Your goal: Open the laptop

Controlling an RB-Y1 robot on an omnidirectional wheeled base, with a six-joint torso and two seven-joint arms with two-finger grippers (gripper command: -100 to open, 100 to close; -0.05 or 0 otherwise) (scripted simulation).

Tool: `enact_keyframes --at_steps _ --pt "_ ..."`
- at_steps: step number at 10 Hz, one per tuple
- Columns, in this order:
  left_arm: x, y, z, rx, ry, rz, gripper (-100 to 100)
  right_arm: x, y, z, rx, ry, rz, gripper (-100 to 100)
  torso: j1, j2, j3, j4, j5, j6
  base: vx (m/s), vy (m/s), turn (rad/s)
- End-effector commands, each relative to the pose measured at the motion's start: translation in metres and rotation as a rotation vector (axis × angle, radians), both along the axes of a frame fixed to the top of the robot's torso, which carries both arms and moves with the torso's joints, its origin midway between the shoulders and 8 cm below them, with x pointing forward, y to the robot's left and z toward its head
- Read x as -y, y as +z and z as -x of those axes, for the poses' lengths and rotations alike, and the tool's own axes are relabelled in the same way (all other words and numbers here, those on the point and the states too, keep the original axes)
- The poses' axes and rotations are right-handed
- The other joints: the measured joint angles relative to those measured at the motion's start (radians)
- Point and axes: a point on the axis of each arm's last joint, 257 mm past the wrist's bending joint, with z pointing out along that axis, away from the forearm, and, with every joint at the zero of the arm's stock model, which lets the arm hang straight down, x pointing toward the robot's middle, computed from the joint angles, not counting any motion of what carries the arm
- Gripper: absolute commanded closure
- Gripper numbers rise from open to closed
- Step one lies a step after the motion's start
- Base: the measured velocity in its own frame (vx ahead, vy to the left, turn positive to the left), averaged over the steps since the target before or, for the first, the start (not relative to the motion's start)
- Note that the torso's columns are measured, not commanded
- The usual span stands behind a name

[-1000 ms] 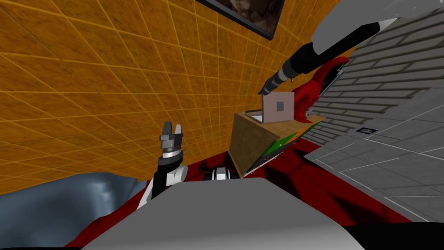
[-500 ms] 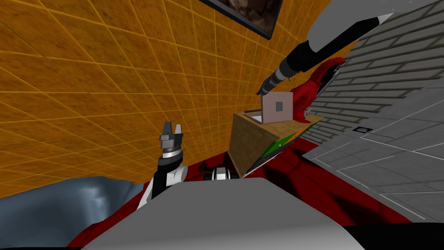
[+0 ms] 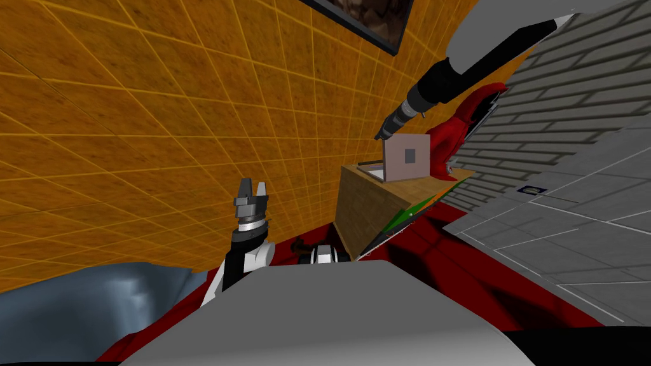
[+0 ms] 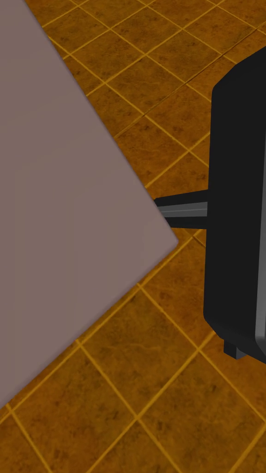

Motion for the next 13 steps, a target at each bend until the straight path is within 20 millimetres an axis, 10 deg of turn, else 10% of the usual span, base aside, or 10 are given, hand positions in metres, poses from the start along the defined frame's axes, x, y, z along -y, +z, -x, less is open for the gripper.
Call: enact_keyframes --at_steps 1,4,5,13 --pt "0.000 0.000 0.000 0.000 0.000 0.000 0 -0.005 -0.003 0.003 -0.016 -0.001 0.002 100 0.000 -0.001 -0.001 0.000 0.000 0.000 0.028 -0.020 -0.011" --pt "0.000 0.000 0.000 0.000 0.000 0.000 0 -0.005 -0.003 0.004 -0.016 0.000 0.002 100 -0.001 0.000 0.000 0.000 -0.001 0.001 0.011 -0.007 -0.021" --pt "0.000 0.000 0.000 0.000 0.000 0.000 0 0.003 0.001 0.002 0.005 -0.002 -0.023 -100 -0.001 0.000 0.000 0.000 -0.001 0.000 0.000 0.000 0.000" --pt "0.000 0.000 0.000 0.000 0.000 0.000 0 0.038 0.012 -0.002 0.084 -0.016 -0.112 -100 0.000 -0.002 -0.001 -0.001 0.000 0.000 -0.037 0.008 0.033"
